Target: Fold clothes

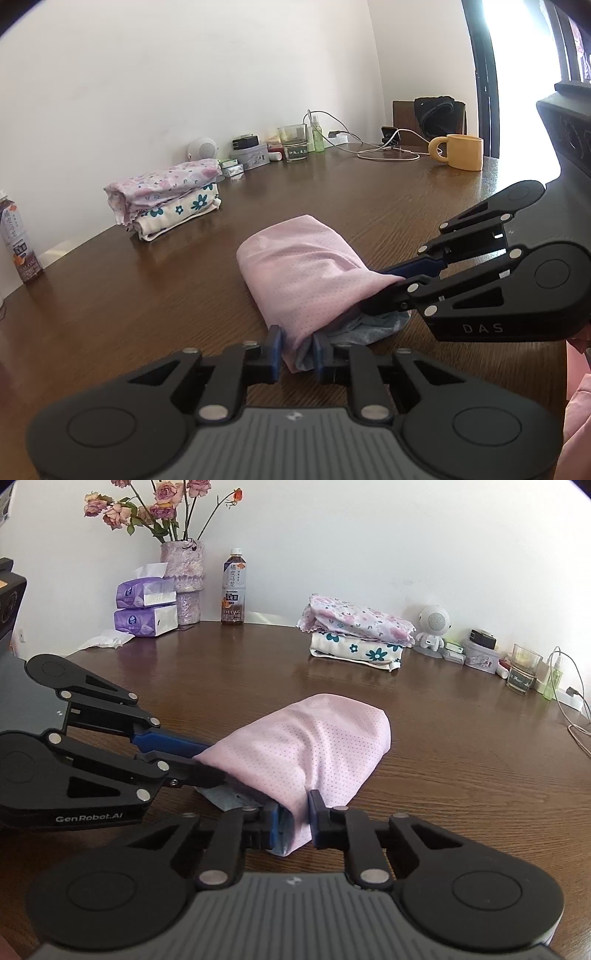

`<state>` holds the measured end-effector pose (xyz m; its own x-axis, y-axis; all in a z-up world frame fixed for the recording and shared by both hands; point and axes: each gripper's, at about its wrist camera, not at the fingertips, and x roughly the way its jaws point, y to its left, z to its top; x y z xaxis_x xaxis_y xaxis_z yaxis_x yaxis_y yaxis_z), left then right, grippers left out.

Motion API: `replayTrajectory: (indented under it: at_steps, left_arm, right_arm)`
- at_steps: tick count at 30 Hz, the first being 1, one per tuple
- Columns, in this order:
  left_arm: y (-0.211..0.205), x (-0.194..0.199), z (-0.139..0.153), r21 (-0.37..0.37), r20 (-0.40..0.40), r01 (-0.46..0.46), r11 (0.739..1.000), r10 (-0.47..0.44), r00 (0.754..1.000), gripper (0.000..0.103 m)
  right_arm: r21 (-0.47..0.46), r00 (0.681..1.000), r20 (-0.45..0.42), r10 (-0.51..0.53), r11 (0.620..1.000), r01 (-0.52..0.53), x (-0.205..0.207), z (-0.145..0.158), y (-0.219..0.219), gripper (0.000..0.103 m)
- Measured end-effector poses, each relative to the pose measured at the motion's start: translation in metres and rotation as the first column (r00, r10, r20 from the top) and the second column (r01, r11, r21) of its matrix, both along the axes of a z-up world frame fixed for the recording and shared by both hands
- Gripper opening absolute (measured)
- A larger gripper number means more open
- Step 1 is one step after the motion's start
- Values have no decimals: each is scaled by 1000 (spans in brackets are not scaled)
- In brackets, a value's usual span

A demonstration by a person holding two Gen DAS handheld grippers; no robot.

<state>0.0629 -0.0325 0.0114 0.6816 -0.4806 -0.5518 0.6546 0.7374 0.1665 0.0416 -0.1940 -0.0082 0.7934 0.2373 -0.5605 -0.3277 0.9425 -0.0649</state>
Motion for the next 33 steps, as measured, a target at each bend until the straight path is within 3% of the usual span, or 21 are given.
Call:
replayTrajectory:
  at_steps: [1, 3, 6, 7, 11, 18, 23, 24, 25, 27, 31, 33]
  left_arm:
    - [-1, 1, -1, 7, 1, -4, 1000, 4, 1000, 31]
    - [-2, 3, -1, 7, -5, -10, 1000, 10, 1000, 30]
    - [0, 6, -1, -10, -26, -16, 1000, 15, 1000, 9]
    - [1, 8, -1, -15, -33, -24, 1000, 23, 999, 9]
    - [3, 9, -1, -34, -49, -34, 999, 32, 998, 9]
    - [6, 5, -1, -48, -59, -49, 998, 46, 997, 22]
    - [8, 6, -1, -55, -75, -44, 997, 40, 996, 15]
    - [8, 4, 1, -61, -72, -41, 997, 36, 997, 19]
    - [10, 2, 3, -68, -68, -37, 997, 32, 997, 36]
    - [13, -5, 10, -101, -55, -23, 995, 17, 998, 55]
    - [13, -17, 32, -183, -32, 42, 982, -49, 998, 54]
    - [8, -17, 39, -187, 0, 34, 982, -35, 999, 54]
  right_arm:
    - [-1, 1000, 0, -2, 1000, 2, 0, 0, 0, 14]
    - [-2, 1000, 1, -4, 1000, 4, -1, 0, 0, 14]
    - [-8, 1000, 4, 2, 1000, -2, -5, 1, 1, 20]
    - [-11, 1000, 6, 6, 1000, -6, -7, 1, 1, 26]
    - [-17, 1000, 2, 7, 1000, -7, -14, 1, -1, 28]
    - [14, 1000, -20, -10, 1000, 10, -8, -5, -9, 14]
    - [29, 1000, -17, 11, 1000, -11, -14, -1, -10, 17]
    - [39, 1000, -15, 19, 999, -19, -16, 2, -12, 19]
    - [51, 1000, -10, 26, 998, -26, -18, 4, -13, 21]
    - [82, 999, 5, 39, 996, -39, -23, 11, -18, 27]
    - [152, 998, 45, 52, 987, -58, -27, 24, -27, 31]
    - [169, 998, 46, 53, 984, -60, -22, 25, -28, 31]
